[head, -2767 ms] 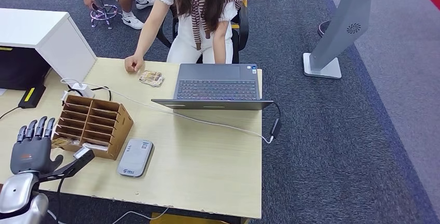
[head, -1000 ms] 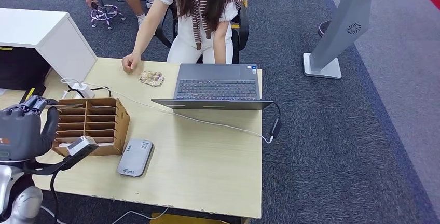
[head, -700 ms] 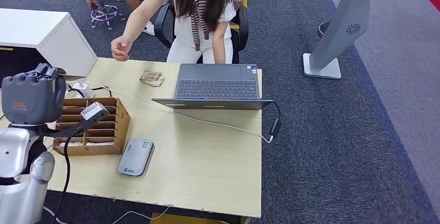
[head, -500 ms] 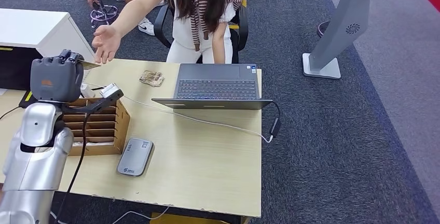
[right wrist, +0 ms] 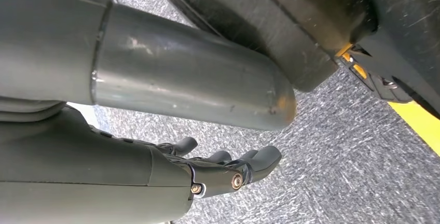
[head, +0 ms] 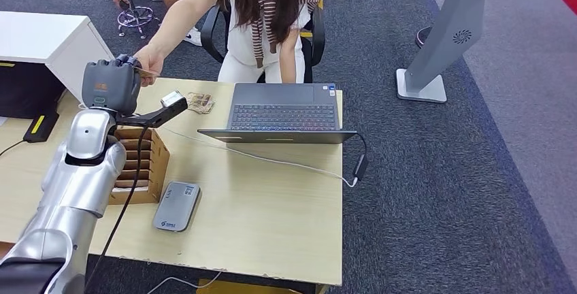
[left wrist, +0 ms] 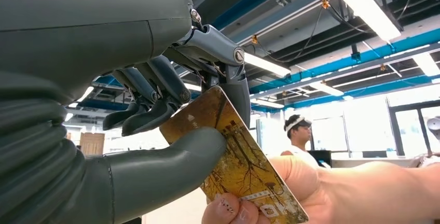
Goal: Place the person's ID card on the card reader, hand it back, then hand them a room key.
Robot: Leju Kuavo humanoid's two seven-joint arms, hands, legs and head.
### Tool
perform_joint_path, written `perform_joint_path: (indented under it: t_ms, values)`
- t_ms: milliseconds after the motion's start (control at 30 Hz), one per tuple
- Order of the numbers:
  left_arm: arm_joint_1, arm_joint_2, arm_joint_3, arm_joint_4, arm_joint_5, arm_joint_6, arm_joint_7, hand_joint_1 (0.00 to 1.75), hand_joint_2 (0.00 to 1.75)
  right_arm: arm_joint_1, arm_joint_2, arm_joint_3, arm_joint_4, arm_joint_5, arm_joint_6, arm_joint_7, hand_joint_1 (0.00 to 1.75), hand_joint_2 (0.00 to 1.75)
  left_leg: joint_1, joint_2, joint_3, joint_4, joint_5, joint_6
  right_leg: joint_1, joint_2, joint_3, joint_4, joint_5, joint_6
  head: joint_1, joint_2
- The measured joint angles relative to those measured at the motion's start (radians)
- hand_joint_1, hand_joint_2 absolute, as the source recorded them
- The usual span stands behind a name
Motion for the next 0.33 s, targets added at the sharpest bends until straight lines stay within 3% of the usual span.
perform_joint_path:
  t_ms: [67,100,333]
  values:
    - [-0.002,-0.002,-0.004,0.013,0.0,-0.001,0.01,0.16,1.75,0.0,0.0,0.001,0.001,0.0,-0.002,0.001,0.0,0.0,0.0,0.0,0.0,0.0,0.0,0.0,0.0,0.0,0.0,0.0,0.0,0.0,0.0,0.0]
    - [-0.003,-0.003,-0.005,0.02,-0.001,-0.002,0.017,0.0,1.75,0.001,0.001,0.002,0.002,0.001,-0.002,0.001,0.0,0.0,0.0,0.0,0.0,0.0,0.0,0.0,0.0,0.0,0.0,0.0,0.0,0.0,0.0,0.0]
    - [-0.004,-0.006,-0.006,0.047,0.008,0.001,0.054,0.0,1.75,0.001,0.007,0.011,0.004,0.002,-0.003,0.003,0.0,0.0,0.0,0.0,-0.001,0.0,0.0,0.0,0.0,0.0,0.0,0.0,0.0,0.0,0.0,0.0]
